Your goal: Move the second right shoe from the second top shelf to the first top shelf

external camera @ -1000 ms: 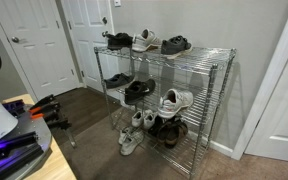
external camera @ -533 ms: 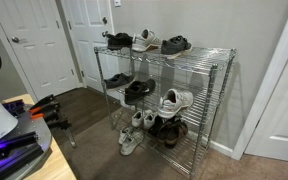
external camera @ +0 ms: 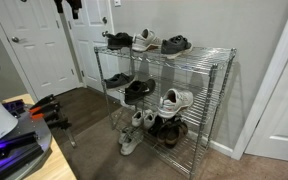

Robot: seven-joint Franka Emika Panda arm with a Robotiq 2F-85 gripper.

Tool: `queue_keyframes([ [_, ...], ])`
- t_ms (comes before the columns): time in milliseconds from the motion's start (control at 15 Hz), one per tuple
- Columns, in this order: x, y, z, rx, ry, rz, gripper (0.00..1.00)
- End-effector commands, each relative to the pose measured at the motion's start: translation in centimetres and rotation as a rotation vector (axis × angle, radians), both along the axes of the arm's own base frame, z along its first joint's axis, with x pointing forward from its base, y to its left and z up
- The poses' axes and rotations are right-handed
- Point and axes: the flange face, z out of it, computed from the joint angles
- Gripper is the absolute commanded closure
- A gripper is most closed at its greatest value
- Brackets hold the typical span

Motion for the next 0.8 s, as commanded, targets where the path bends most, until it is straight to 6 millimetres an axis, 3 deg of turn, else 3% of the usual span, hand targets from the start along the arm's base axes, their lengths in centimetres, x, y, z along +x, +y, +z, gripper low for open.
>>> queue_keyframes([
  [0, 5.8, 2.7, -5.3, 0.051, 0.01, 0.126, 0.0],
  [133, 8.8, 1.2, -5.5, 0.017, -0.021, 0.088, 0.0],
  [200, 5.7, 2.3, -5.4, 0.013, 0.0, 0.082, 0.0],
  [333, 7.1, 2.1, -6.3, 0.007, 0.016, 0.074, 0.0],
  [733, 6.6, 2.5, -5.5, 0.008, -0.001, 0.084, 0.0],
])
